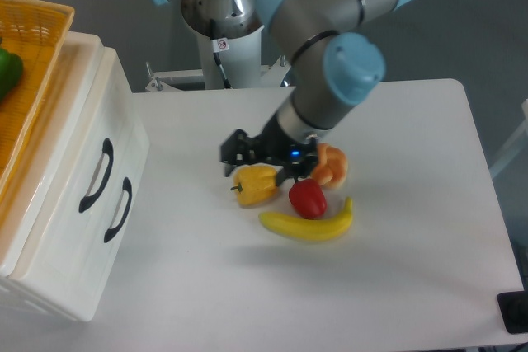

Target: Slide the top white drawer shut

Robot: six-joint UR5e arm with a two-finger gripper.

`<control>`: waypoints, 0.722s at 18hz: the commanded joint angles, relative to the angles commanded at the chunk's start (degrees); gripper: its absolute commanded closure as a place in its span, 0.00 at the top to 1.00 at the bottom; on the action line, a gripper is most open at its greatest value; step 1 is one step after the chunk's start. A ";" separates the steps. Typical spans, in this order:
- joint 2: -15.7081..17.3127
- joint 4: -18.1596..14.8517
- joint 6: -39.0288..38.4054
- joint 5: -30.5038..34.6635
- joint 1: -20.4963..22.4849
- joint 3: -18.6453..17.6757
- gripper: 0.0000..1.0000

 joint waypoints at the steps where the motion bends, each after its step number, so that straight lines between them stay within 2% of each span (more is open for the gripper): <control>1: -0.79 2.11 0.70 1.66 1.06 0.00 1.00; 3: -2.46 5.98 4.02 6.66 2.55 0.00 1.00; 5: -3.96 8.44 11.04 11.50 3.96 0.09 1.00; 10: -8.79 11.79 30.47 21.17 6.95 1.05 1.00; 13: -10.73 13.29 39.44 23.03 9.15 1.67 1.00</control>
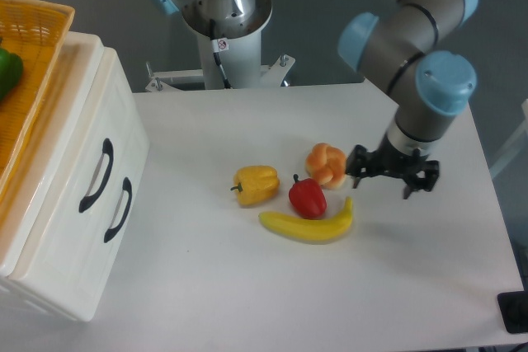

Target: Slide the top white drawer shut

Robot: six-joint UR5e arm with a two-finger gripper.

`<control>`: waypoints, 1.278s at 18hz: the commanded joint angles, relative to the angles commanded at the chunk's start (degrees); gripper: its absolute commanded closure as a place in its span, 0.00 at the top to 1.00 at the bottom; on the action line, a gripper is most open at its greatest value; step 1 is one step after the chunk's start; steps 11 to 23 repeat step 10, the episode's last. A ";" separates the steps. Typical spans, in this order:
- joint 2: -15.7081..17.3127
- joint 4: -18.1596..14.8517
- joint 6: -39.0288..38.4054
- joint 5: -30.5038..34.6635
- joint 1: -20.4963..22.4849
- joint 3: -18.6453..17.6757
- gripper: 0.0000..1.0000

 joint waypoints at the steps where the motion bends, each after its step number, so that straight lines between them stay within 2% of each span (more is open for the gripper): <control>1: -0.26 0.09 2.81 0.00 0.96 0.09 1.00; 4: -0.36 0.09 12.83 0.09 1.94 0.17 1.00; 7: -0.36 0.18 18.21 0.87 2.55 0.79 1.00; 23: -0.44 0.27 18.49 1.58 2.38 0.53 1.00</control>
